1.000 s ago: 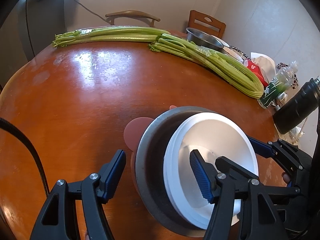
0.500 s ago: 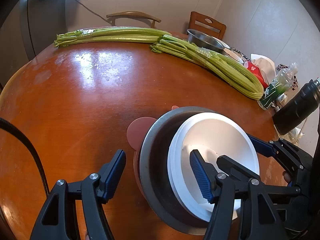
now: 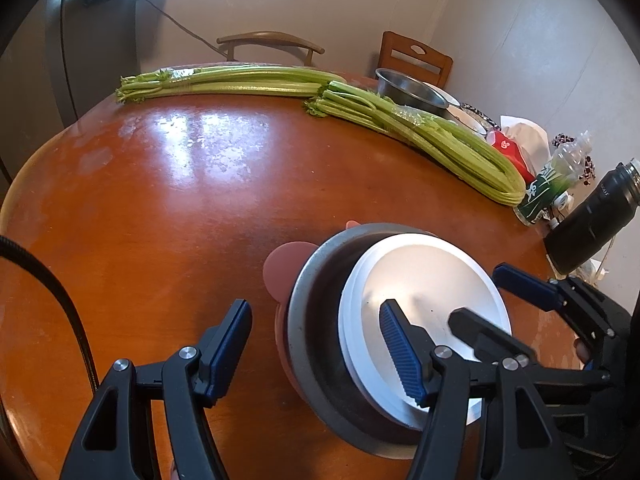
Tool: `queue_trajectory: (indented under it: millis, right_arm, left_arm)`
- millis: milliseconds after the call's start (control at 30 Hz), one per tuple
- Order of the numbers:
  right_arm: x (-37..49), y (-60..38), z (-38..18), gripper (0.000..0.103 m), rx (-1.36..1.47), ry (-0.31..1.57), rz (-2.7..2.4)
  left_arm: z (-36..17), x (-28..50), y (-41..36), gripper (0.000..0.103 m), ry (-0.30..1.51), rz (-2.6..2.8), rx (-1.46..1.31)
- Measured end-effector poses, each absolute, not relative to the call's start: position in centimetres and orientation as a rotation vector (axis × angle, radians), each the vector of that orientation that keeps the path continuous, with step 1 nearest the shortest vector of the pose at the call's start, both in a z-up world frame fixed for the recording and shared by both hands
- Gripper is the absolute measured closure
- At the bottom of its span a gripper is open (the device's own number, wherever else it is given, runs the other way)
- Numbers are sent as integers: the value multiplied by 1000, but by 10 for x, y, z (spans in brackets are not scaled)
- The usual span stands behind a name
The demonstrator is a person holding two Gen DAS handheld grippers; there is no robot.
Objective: Organize plates and bowls
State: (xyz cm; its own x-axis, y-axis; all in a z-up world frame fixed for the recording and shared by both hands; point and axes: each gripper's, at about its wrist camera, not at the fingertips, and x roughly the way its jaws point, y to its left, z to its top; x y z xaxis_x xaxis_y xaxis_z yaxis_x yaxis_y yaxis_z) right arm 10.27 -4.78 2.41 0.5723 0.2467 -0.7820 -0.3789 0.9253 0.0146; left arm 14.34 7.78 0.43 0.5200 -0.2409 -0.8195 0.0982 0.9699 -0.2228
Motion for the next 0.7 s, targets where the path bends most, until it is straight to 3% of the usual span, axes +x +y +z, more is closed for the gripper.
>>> queue_trajectory:
  millis: [700]
  right_arm:
    - [64,-55,50,40,-148,813,373]
  left_arm:
    - [40,93,77,37,883,-95,-110]
